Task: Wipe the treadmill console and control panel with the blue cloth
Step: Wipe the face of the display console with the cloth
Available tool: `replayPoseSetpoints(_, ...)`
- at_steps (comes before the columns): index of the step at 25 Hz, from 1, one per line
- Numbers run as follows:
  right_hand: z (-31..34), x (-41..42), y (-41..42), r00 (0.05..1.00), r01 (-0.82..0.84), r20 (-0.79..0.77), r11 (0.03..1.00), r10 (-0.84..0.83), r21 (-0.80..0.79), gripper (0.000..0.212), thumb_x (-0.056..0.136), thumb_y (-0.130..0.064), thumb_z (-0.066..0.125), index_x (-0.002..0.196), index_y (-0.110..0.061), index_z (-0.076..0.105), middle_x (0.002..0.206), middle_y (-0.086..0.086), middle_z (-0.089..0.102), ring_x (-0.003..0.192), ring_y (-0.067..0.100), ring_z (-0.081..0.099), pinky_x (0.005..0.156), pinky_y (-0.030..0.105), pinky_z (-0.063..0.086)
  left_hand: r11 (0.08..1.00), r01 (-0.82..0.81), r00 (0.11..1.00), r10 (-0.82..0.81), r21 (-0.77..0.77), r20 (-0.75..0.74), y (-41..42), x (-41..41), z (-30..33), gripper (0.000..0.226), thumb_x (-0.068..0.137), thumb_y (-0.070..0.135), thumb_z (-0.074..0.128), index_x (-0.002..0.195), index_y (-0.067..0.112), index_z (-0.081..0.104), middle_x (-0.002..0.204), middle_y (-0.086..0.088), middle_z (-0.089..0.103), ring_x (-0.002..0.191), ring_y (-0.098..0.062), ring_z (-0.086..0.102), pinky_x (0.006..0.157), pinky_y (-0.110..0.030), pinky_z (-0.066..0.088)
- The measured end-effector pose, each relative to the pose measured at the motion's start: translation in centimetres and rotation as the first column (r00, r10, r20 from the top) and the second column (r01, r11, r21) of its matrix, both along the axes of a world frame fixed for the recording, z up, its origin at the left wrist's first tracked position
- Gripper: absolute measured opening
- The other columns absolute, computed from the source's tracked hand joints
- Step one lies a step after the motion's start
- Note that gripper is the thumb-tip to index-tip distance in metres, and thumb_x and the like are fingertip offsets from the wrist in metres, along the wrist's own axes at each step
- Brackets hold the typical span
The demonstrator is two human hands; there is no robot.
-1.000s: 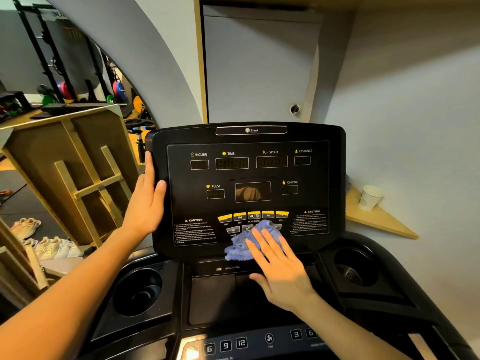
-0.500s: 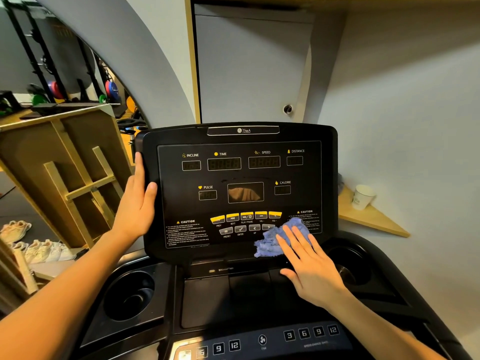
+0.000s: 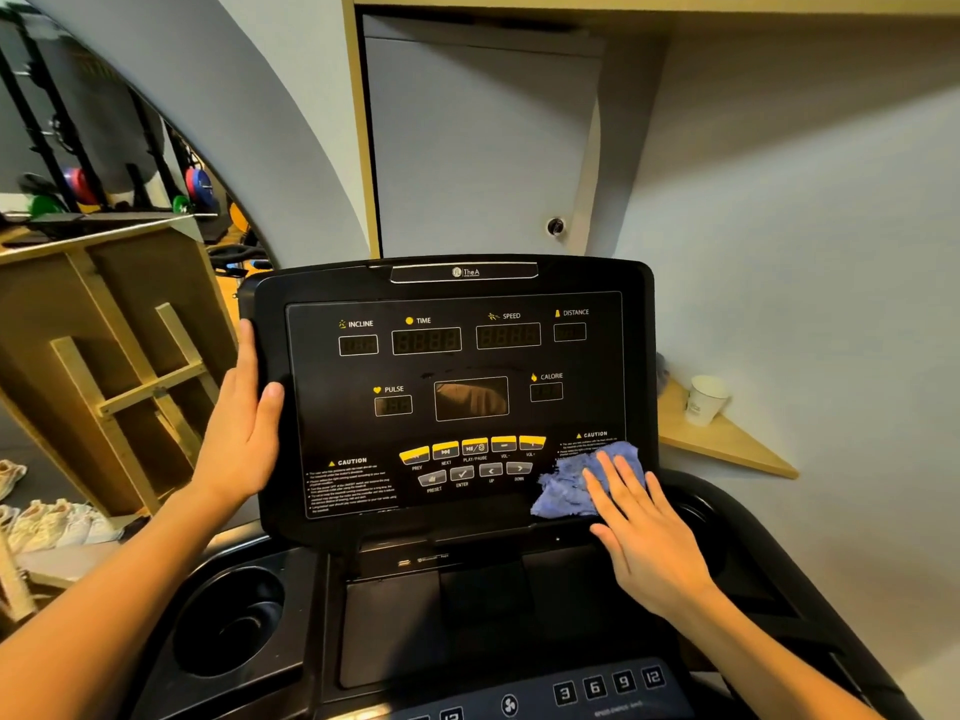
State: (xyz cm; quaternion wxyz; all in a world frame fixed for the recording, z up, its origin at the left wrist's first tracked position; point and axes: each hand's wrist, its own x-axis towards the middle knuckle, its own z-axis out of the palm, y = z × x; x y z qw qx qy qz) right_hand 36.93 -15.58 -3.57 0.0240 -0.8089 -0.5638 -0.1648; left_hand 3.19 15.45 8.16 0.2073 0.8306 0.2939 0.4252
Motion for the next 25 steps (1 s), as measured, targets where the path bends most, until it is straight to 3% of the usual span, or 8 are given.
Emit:
replayPoseSetpoints(5,-0.5,-0.5,1.4,0.999,0.026,-0.038,0.996,-0.024,0.080,0.064,0.106,-0.044,0.000,0.155,-0.012,0.026,0.164,0.017,0.023,0.154,0.032,0.011,0.121,0.044,0.009,1.000,0.018,1.000,-0.018,0.002,0.022,0.3,0.1,-0.3,0.072,0.098,0.053,0.024,0.157,0.031,-0.011,0.137,0.038,0.026,0.126,0.016,0.029,0.106,-0.031,0.029)
replayPoseSetpoints(8,0.3,-0.4,3.2,0.998,0.046,-0.053,0.986,-0.038,0.158,0.063,0.106,-0.044,0.002,0.157,-0.012,0.020,0.164,0.020,0.019,0.153,0.036,0.011,0.121,0.048,0.011,1.000,0.015,0.999,-0.015,0.009,0.043,0.4,0.3,-0.4,0.072,0.098,0.053,0.024,0.157,0.030,-0.010,0.136,0.039,0.027,0.124,0.019,0.029,0.103,-0.020,0.028)
replayPoseSetpoints(11,2.5,0.4,5.9,0.993,0.102,-0.089,0.962,-0.082,0.254,0.062,0.104,-0.045,0.013,0.159,-0.018,0.007,0.167,0.017,0.008,0.155,0.033,-0.001,0.123,0.053,0.012,1.000,0.030,0.998,-0.030,0.008,0.063,0.5,0.4,-0.5,0.074,0.097,0.057,0.024,0.158,0.030,-0.008,0.137,0.051,0.024,0.127,0.021,0.027,0.103,-0.005,0.023)
replayPoseSetpoints(14,5.7,0.7,8.7,0.989,0.132,-0.112,0.931,-0.099,0.341,0.069,0.099,-0.041,0.023,0.160,-0.021,-0.001,0.167,0.017,-0.002,0.155,0.033,-0.007,0.123,0.055,0.012,1.000,0.026,0.996,-0.024,-0.015,0.080,0.7,0.5,-0.7,0.076,0.095,0.062,0.025,0.157,0.033,-0.008,0.140,0.051,0.020,0.131,0.017,0.026,0.109,-0.020,0.026)
replayPoseSetpoints(18,10.0,0.7,12.1,0.987,0.149,-0.114,0.886,-0.109,0.440,0.073,0.096,-0.037,0.027,0.161,-0.017,0.001,0.167,0.020,-0.006,0.154,0.037,-0.009,0.124,0.057,0.007,0.998,0.021,0.995,-0.016,-0.052,0.099,0.9,0.4,-0.9,0.076,0.094,0.064,0.026,0.156,0.037,-0.009,0.151,0.038,0.016,0.144,-0.004,0.027,0.115,-0.041,0.029)
replayPoseSetpoints(22,12.1,0.5,14.7,0.972,0.220,-0.183,0.831,-0.144,0.512,0.074,0.097,-0.044,0.029,0.161,-0.016,0.002,0.166,0.021,-0.006,0.153,0.038,-0.011,0.123,0.058,0.004,0.996,0.038,0.996,-0.032,-0.082,0.078,0.8,0.5,-0.8,0.076,0.095,0.062,0.027,0.156,0.037,-0.010,0.142,0.054,0.014,0.136,0.017,0.021,0.114,-0.036,0.026)
replayPoseSetpoints(25,12.6,0.2,15.9,0.970,0.222,-0.207,0.798,-0.124,0.561,0.072,0.101,-0.055,0.020,0.161,-0.018,0.005,0.167,0.019,-0.004,0.154,0.037,-0.009,0.123,0.058,0.001,0.995,0.037,0.996,-0.030,-0.091,0.087,0.9,0.3,-0.8,0.077,0.094,0.064,0.027,0.156,0.037,-0.010,0.140,0.056,0.015,0.133,0.021,0.022,0.112,-0.031,0.025)
